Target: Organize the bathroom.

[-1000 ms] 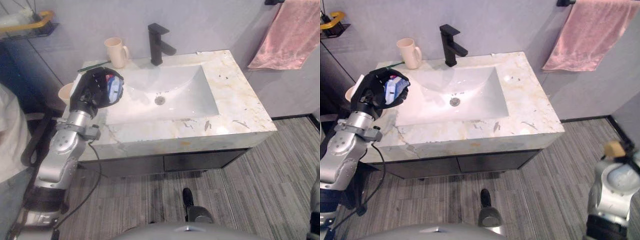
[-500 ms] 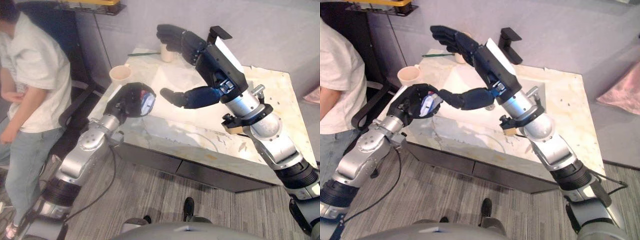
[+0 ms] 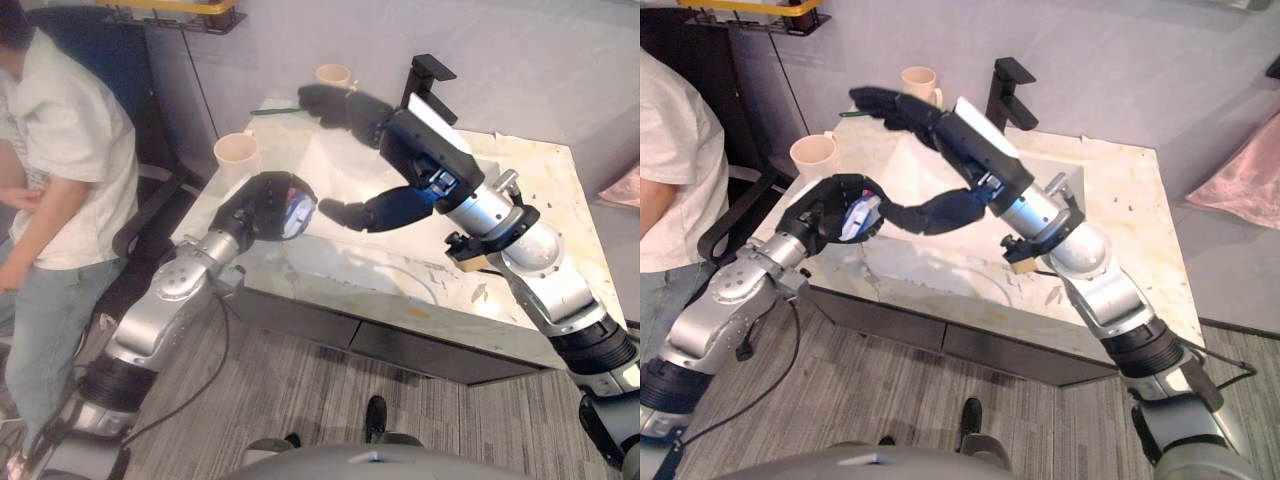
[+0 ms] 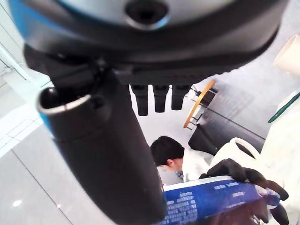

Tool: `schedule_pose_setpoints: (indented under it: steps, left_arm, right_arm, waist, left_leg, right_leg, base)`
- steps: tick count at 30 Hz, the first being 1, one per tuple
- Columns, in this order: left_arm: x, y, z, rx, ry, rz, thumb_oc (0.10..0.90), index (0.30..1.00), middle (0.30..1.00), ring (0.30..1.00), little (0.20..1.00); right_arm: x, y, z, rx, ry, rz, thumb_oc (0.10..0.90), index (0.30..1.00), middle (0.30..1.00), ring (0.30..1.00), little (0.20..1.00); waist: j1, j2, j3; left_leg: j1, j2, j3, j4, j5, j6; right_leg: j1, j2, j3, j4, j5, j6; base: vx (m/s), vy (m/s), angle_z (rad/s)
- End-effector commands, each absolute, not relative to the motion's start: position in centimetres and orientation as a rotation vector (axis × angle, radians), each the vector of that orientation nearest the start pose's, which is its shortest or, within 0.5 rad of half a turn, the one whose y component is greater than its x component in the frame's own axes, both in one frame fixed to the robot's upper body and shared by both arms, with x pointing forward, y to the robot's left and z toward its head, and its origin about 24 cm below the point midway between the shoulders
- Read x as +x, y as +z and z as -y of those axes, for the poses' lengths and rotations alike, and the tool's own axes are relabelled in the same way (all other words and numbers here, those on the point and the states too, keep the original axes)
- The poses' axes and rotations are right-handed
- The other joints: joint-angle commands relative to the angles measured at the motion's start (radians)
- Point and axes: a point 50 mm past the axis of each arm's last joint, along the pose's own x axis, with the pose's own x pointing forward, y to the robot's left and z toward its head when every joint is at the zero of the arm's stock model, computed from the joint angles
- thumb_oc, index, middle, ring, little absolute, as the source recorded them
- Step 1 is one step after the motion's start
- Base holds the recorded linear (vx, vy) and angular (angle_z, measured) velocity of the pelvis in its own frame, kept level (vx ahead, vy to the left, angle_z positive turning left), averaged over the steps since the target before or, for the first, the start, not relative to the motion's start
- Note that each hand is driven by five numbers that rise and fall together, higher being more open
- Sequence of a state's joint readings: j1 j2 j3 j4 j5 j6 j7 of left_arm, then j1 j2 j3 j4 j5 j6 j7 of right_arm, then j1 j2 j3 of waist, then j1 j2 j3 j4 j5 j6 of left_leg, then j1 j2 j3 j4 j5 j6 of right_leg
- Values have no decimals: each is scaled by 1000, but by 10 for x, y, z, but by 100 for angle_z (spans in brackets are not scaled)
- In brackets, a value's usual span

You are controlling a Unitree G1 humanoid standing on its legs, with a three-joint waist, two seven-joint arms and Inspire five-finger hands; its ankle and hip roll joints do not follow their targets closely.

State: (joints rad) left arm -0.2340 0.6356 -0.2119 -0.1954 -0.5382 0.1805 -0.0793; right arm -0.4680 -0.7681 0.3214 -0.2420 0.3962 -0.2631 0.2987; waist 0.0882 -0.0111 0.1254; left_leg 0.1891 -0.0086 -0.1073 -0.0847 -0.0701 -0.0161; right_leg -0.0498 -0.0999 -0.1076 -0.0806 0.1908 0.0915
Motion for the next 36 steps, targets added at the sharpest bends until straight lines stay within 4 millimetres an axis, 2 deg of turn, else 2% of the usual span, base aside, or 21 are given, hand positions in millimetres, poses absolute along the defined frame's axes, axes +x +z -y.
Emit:
schedule_pose_setpoints:
  steps: [1,8,11,12,17,19,20,21,22,24,36]
  left_arm:
    - [287,187,-184,194,-396,340,400,300,300,300,300]
    - [287,182,-182,207,-402,332,400,300,300,300,300]
    - [287,182,-180,210,-405,327,400,300,300,300,300]
    - [287,182,-180,210,-406,326,400,300,300,300,300]
    - [287,181,-176,212,-411,318,400,300,300,300,300]
    - [288,180,-174,213,-414,316,400,300,300,300,300]
    - [288,180,-174,213,-414,315,400,300,300,300,300]
    - [288,180,-175,214,-413,313,400,300,300,300,300]
    - [288,179,-174,214,-415,310,400,300,300,300,300]
    - [288,178,-174,214,-416,306,400,300,300,300,300]
    - [290,172,-179,221,-388,284,400,300,300,300,300]
  right_arm:
    - [257,246,138,-448,868,777,800,900,900,900,900]
    - [254,238,127,-449,948,750,800,900,900,900,900]
    - [253,239,125,-439,954,760,747,820,820,820,820]
    - [253,240,124,-438,957,762,800,900,900,900,900]
    - [250,241,116,-425,995,785,800,900,900,900,900]
    - [249,242,112,-422,1004,796,725,787,787,787,787]
    - [248,243,110,-423,1010,800,711,766,766,766,766]
    - [248,243,110,-421,1015,804,601,601,601,601,601]
    - [247,245,108,-414,1010,820,515,472,472,472,472]
    - [247,247,107,-404,1012,828,400,300,300,300,300]
    - [251,248,112,-374,913,864,400,300,300,300,300]
  waist:
    - [-7,-16,-107]
    - [-6,-18,-102]
    - [-3,-20,-101]
    - [-2,-20,-100]
    - [3,-21,-100]
    - [7,-21,-99]
    - [8,-21,-99]
    - [8,-21,-99]
    - [10,-21,-99]
    - [12,-20,-99]
    - [14,-13,-100]
  left_leg:
    - [-117,-38,36,-3,44,29]
    - [-116,-34,33,-3,48,26]
    - [-116,-33,31,-3,49,24]
    - [-117,-34,30,-3,50,24]
    - [-118,-35,21,-3,52,24]
    - [-119,-35,19,-3,53,25]
    - [-119,-36,18,-3,53,25]
    - [-119,-36,18,-3,53,25]
    - [-119,-36,16,-3,53,25]
    - [-119,-37,14,-3,54,25]
    - [-119,-37,13,-3,54,27]
  right_leg:
    - [129,4,-24,-7,-168,42]
    - [131,5,-22,-7,-167,39]
    - [133,4,-23,-7,-167,39]
    - [133,4,-23,-7,-167,39]
    - [134,2,-27,-7,-167,39]
    - [134,2,-28,-7,-167,39]
    - [134,1,-28,-7,-167,39]
    - [135,1,-28,-7,-167,39]
    - [135,1,-29,-7,-167,39]
    - [136,1,-28,-7,-167,39]
    - [134,-2,-27,-7,-164,41]
  base:
    - [0,0,0]
    - [0,0,0]
    - [0,0,0]
    - [0,0,0]
    - [0,0,0]
    - [0,0,0]
    - [0,0,0]
    - [0,0,0]
    - [0,0,0]
    - [0,0,0]
    - [0,0,0]
